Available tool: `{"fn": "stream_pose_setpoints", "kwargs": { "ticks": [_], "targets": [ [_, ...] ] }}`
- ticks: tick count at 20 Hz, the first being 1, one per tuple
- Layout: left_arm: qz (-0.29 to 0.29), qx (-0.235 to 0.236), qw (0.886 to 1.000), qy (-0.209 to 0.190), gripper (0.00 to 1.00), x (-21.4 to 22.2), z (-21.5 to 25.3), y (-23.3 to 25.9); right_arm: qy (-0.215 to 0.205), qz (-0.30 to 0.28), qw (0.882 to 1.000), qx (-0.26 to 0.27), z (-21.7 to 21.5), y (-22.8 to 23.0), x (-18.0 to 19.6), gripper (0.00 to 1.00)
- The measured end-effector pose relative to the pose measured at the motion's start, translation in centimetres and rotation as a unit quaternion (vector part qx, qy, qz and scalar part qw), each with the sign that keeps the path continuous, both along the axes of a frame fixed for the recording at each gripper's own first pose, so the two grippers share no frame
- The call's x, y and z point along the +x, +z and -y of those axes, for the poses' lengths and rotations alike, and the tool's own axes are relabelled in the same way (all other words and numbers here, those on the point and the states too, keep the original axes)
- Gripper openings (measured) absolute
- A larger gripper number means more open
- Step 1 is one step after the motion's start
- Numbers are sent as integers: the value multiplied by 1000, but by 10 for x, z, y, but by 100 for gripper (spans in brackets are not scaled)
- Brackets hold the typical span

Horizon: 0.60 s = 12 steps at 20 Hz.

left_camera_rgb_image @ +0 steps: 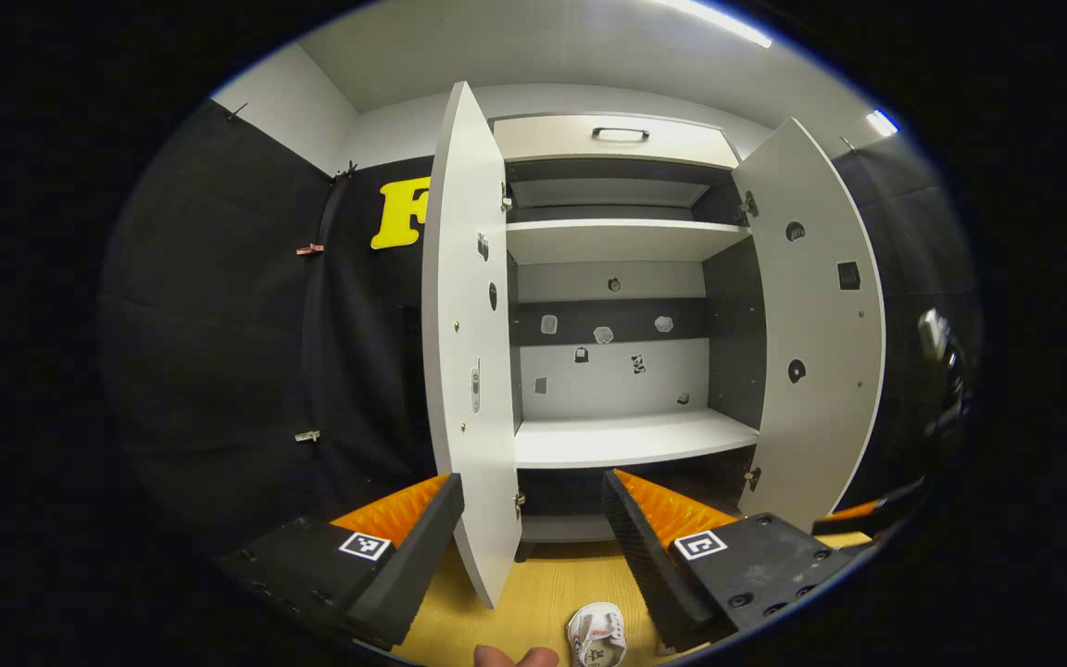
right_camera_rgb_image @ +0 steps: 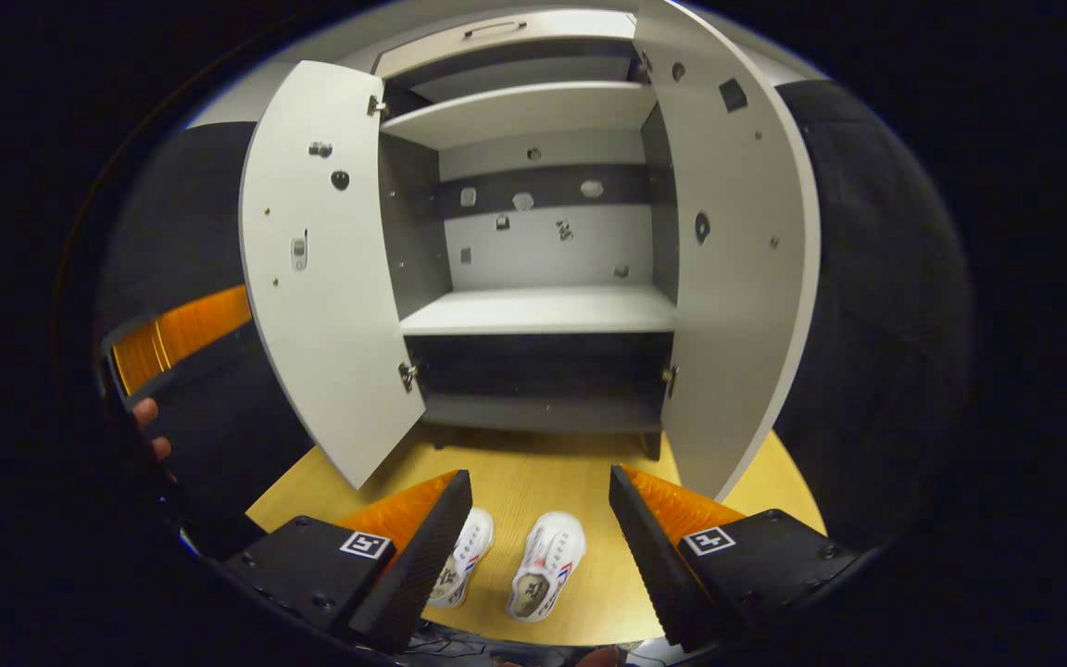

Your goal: Grab one shoe with the right hand and put it into the shoe cabinet, grab the other shoe with the left hand and put it into the shoe cabinet; then close the right door with the right hand and the left door with the left hand.

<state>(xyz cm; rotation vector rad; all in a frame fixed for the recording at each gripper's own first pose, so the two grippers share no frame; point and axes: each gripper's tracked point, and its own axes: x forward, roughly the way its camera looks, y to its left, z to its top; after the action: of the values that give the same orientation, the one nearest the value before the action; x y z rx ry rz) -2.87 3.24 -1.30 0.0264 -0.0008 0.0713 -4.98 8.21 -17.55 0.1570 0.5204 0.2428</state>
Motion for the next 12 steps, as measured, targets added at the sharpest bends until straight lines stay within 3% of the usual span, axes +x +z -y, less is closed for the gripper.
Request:
{"fn": "stream_pose_setpoints", "kwargs": {
  "ticks": [4, 8, 11, 12],
  "targets": [
    [-7, 0, 1000, 4, 95, -5, -5, -7, 24, -112, 993, 11, -26, -93, -23, 99],
    [-13, -4, 1000, 13, 95, -8, -13, -13, 9, -174, 984, 21, -37, -166, -26, 75],
    [-18, -1, 1000, 18, 95, -8, -18, -16, -5, -197, 980, 16, -41, -211, -23, 46],
    [-21, 1, 1000, 18, 95, -7, -18, -17, -11, -208, 978, 8, -41, -225, -24, 46]
  ]
}}
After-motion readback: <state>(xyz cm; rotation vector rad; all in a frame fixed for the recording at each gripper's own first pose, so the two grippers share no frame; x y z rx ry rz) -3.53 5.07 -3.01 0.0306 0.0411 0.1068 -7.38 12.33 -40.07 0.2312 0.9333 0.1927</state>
